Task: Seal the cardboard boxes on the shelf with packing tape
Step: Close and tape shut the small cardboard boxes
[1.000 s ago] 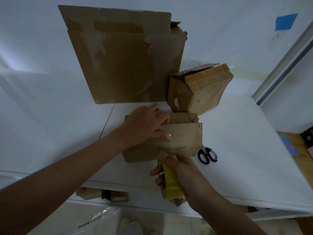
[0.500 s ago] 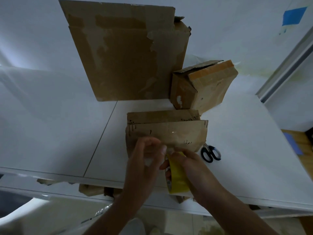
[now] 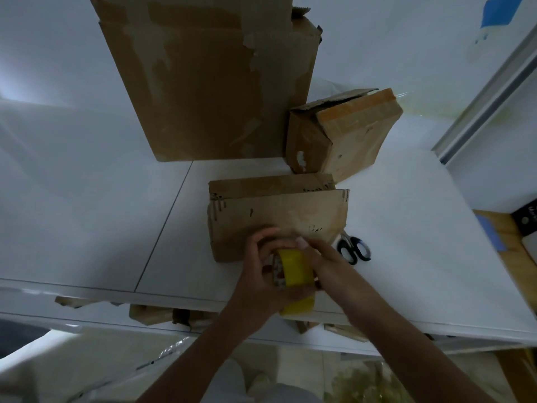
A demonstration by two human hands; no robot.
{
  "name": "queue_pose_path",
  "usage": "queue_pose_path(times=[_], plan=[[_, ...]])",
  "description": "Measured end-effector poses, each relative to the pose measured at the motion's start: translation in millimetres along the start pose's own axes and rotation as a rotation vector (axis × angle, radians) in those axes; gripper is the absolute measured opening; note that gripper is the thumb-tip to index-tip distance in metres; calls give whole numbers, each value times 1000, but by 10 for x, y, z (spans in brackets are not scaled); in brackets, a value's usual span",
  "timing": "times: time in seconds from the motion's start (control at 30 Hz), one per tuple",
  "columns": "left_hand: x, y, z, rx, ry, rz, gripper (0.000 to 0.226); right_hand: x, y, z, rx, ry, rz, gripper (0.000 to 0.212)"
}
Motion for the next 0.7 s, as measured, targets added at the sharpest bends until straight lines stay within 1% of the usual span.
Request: queue_pose_path(times=[0.03, 0.07, 0.13, 0.17, 0.2, 0.23, 0.3, 0.4, 0.47, 0.57, 0.63, 0.7], plan=[[14, -8, 7, 1, 1, 8, 97, 116, -31, 11, 34, 132, 40, 31], [29, -11, 16, 2, 5, 14, 97, 263, -92, 61, 66, 318, 108, 31], [47, -18, 35, -1, 14, 25, 97, 604, -230, 209, 57, 771, 318, 32], [47, -23, 41, 0, 20, 25, 97, 753, -278, 279, 41, 919, 422, 31], [44, -28, 44, 4, 29, 22, 97, 863, -311, 337, 38, 975, 500, 30], [41, -35, 42, 14, 40, 23, 97, 934, -337, 388, 44, 975, 546, 31], [37, -46, 37, 36, 67, 27, 98, 977, -380, 445, 70, 954, 576, 35], [42, -61, 33, 48, 96, 35, 100, 995, -422, 443, 97, 1031, 533, 37], [42, -68, 36, 54, 110, 36, 102, 1028, -424, 408, 79, 1105, 490, 36], [31, -76, 31, 65, 117, 38, 105, 1131, -402, 349, 43, 1175, 513, 46], [17, -79, 16, 71, 121, 33, 108, 1240, -379, 331, 0, 1133, 520, 52], [17, -81, -5, 82, 128, 37, 110, 1377, -364, 327, -31, 921, 459, 44]])
Point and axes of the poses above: each hand's wrist, its own y-axis away from the middle knuckle, its own x-axis out of the back of the hand, z = x × y, the point moved 4 cm from there along -y, towards the middle knuckle
